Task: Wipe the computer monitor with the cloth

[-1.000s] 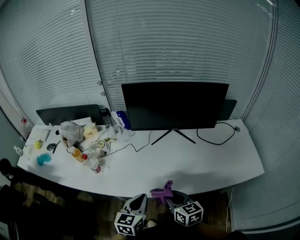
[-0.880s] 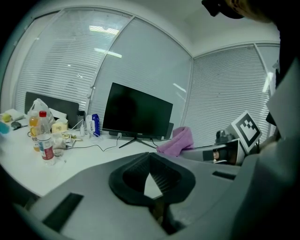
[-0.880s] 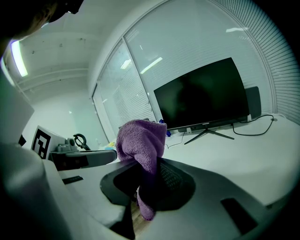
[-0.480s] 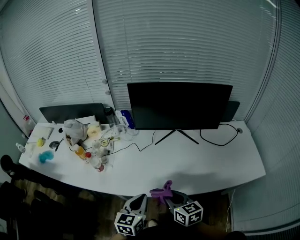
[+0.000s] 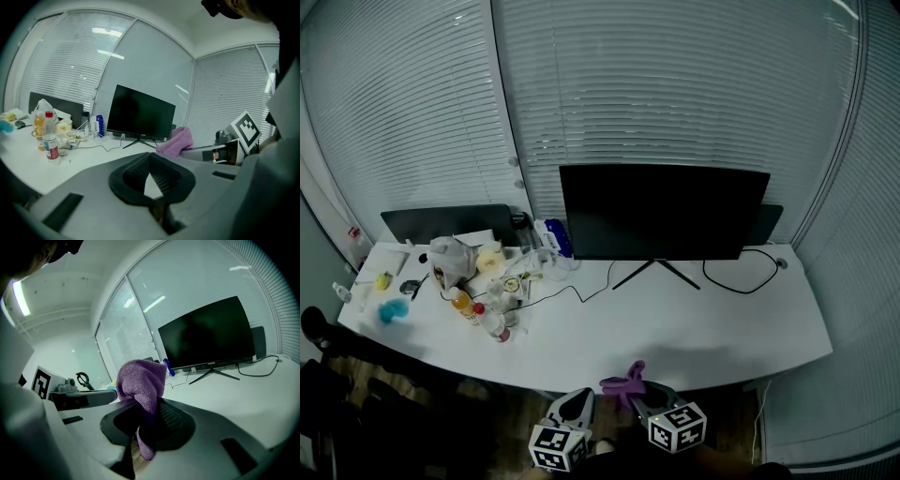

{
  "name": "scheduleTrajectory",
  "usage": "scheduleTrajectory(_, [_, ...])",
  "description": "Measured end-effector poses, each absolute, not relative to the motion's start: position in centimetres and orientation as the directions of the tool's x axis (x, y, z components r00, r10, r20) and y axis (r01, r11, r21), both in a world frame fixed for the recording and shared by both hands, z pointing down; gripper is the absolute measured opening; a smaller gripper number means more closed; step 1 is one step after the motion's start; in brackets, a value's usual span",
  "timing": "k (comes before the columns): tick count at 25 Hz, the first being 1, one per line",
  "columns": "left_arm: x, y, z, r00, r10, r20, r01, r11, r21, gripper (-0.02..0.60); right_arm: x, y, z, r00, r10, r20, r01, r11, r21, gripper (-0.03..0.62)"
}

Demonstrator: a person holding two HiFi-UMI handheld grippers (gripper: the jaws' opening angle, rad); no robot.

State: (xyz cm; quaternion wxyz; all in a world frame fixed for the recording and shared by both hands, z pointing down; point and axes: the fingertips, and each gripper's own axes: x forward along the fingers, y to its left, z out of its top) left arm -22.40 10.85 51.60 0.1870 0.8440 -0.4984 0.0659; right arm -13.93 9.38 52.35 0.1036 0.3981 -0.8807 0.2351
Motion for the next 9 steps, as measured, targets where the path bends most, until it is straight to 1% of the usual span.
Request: scheduleTrajectory(9, [-22.55, 10.43, 52.10, 0.494, -0.815, 0.303, -0.866, -0.430, 0.253, 0.006, -13.88, 8.89, 53.22, -0.663, -0.649, 0.372, -0.748, 0.573, -0.334, 0.078])
